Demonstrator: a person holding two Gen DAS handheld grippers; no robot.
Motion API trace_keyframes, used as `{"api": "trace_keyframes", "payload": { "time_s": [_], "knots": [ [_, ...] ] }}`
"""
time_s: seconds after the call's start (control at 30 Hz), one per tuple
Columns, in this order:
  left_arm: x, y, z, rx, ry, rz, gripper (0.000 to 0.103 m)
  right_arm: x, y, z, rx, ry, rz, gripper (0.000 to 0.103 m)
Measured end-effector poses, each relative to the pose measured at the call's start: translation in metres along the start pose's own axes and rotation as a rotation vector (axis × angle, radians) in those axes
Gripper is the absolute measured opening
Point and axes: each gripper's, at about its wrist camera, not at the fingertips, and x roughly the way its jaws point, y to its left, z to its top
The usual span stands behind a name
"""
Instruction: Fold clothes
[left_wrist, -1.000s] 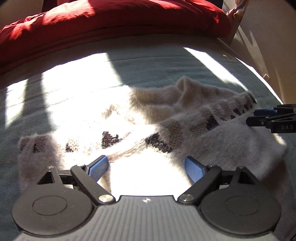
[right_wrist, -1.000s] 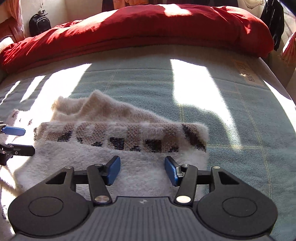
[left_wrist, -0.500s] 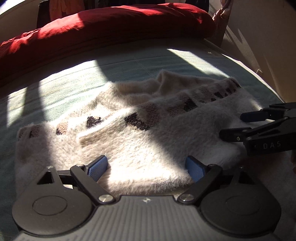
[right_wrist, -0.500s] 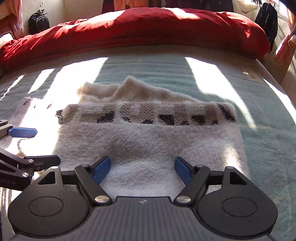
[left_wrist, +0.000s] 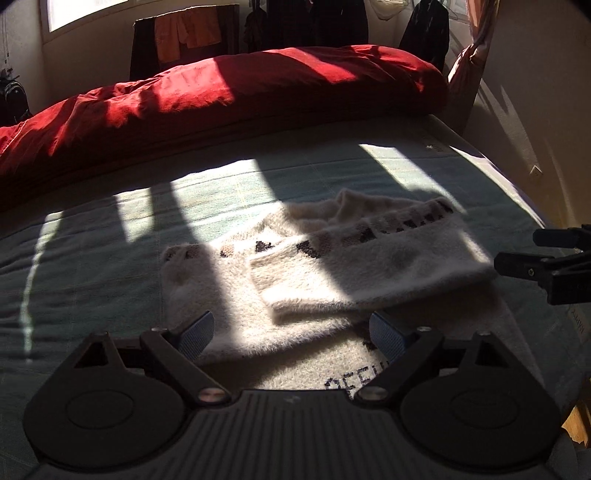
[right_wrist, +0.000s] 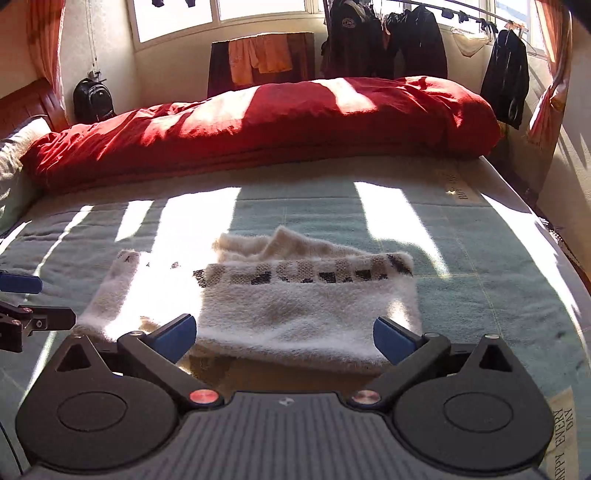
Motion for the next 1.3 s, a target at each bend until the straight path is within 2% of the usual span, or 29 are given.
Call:
{"api": "trace_keyframes", "payload": {
  "time_s": [0.1, 0.17, 0.27, 0.5, 0.67, 0.87, 1.1, 1.17, 1.3],
  "knots": [
    [0.002, -0.007, -0.034, -0.021, 0.016, -0.003, 0.093, -0.023, 0.010, -0.023, -0.015, -0.010, -0.006, 0.103],
    [0.007, -0.011, -0.059, -0.043, 0.035, -0.008, 0.094, -0.024, 0.014, -0.049, -0.015, 0.048, 0.002, 0.103],
    [0.016, -0.017, -0.096, -0.076, 0.063, -0.015, 0.094, -0.013, 0.018, -0.100, -0.013, 0.136, -0.005, 0.103],
    [0.035, -0.030, -0.184, -0.154, 0.129, -0.031, 0.094, 0.020, 0.019, -0.187, -0.002, 0.275, -0.045, 0.103],
    [0.024, -0.030, -0.207, -0.155, 0.116, -0.023, 0.098, 0.010, 0.007, -0.211, 0.052, 0.197, 0.006, 0.103],
    [0.011, -0.028, -0.220, -0.162, 0.114, -0.001, 0.098, 0.005, 0.005, -0.215, 0.006, 0.194, 0.037, 0.103],
    [-0.005, -0.019, -0.213, -0.152, 0.123, -0.002, 0.099, -0.001, 0.005, -0.220, -0.004, 0.172, 0.039, 0.103],
    [-0.009, -0.012, -0.194, -0.138, 0.088, -0.012, 0.099, -0.002, 0.007, -0.220, -0.004, 0.173, 0.023, 0.103],
    [-0.004, 0.006, -0.128, -0.103, -0.034, -0.037, 0.099, -0.002, 0.011, -0.220, -0.011, 0.174, 0.003, 0.103]
  ]
}}
